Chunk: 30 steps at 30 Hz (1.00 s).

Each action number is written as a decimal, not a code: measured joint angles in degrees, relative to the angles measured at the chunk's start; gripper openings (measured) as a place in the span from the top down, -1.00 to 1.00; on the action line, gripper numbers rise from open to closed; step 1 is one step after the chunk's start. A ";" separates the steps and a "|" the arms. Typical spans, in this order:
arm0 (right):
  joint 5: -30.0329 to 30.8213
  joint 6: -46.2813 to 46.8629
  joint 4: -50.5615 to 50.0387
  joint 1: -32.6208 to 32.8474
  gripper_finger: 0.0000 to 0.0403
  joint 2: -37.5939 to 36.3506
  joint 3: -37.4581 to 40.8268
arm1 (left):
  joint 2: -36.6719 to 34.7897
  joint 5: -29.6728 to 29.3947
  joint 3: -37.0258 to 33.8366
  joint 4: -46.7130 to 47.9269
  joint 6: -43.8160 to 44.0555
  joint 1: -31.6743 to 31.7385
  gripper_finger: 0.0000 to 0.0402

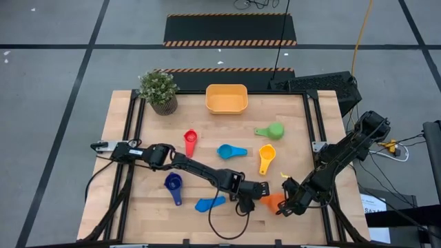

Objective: Nest measuring cups in basket
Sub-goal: Move the orange measuring cup to the center of the table

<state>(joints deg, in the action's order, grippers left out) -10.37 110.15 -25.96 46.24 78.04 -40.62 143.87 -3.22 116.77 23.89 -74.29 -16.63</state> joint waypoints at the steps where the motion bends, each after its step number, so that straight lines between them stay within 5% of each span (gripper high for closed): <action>1: -0.05 0.00 0.03 0.00 1.00 0.00 0.00 | 0.02 0.37 -0.02 -0.01 0.29 0.00 0.54; 9: 0.01 2.39 2.30 0.00 1.00 -1.58 0.00 | 0.20 1.77 -0.04 -0.68 3.63 -0.13 0.94; 18: 2.99 5.60 1.45 0.00 1.00 -11.13 0.00 | -0.12 2.05 -0.04 -0.66 10.39 -0.17 0.97; 25: 28.39 -2.46 1.36 1.05 1.00 -23.84 0.00 | -3.49 2.26 -0.13 0.67 21.66 -0.17 0.97; 30: 38.11 -12.72 0.57 1.03 1.00 -32.42 0.01 | -7.27 2.67 -0.22 0.52 32.85 -0.17 0.97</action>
<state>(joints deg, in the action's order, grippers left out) 27.74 97.43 -25.39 47.27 45.62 -40.61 136.60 -0.56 116.55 24.41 -41.44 -16.80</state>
